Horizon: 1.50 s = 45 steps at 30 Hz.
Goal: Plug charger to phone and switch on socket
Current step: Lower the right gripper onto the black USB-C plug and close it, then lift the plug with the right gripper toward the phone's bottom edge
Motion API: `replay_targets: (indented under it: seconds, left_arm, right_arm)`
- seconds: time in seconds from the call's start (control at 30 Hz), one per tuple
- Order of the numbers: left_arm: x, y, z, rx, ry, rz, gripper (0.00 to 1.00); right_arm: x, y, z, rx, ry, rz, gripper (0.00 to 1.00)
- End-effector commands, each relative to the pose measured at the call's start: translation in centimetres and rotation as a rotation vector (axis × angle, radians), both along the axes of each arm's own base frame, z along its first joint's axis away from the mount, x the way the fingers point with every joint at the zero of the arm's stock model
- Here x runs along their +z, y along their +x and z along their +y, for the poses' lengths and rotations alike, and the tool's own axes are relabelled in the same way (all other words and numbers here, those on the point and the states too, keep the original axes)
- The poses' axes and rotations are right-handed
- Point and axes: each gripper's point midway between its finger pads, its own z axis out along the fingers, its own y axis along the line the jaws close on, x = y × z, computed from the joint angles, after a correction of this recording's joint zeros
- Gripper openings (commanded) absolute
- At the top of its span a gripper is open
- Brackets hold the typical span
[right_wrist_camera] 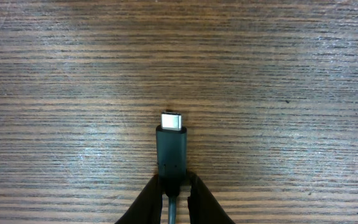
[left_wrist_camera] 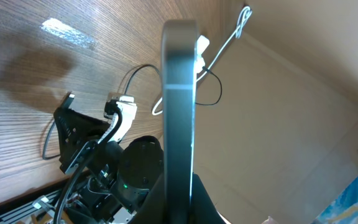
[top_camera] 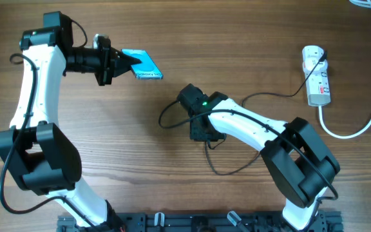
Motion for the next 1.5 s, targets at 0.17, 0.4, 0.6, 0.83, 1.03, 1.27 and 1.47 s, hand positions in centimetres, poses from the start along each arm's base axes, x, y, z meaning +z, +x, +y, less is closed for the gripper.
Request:
replay_targets:
  seconds: [0.17,0.4,0.6,0.83,1.03,1.27,1.47]
  left_arm:
    - [1.7,-0.2,-0.1,0.002,-0.021,-0.032,0.04]
    - [1.7,-0.2,-0.1,0.002,-0.021,-0.032,0.04]
    - [1.7,-0.2,-0.1,0.002,-0.021,-0.032,0.04]
    - [2.0,-0.2,-0.4,-0.044,-0.020,-0.115,0.04]
    - [2.1,0.0,-1.0,-0.072,-0.017,-0.166,0.04]
    - [5.2,1.4,-1.9,-0.101,-0.159,-0.332,0.04]
    - [6.1,0.8,-3.8,-0.155,-0.214,-0.363,0.04]
  right_arm:
    - [-0.8,0.4,-0.4,-0.015,-0.030,-0.014,0.13]
    - [-0.8,0.5,-0.4,-0.016,-0.028,-0.016,0.09]
    - [-0.8,0.4,-0.3,-0.015,-0.028,-0.015,0.04]
    - [1.0,0.6,0.1,0.002,-0.010,-0.017,0.04]
    - [7.0,0.3,2.1,0.100,0.157,-0.072,0.04]
    - [15.0,-3.0,2.9,0.285,0.372,-0.127,0.04]
    - [19.3,-4.7,3.8,0.383,0.516,-0.189,0.04]
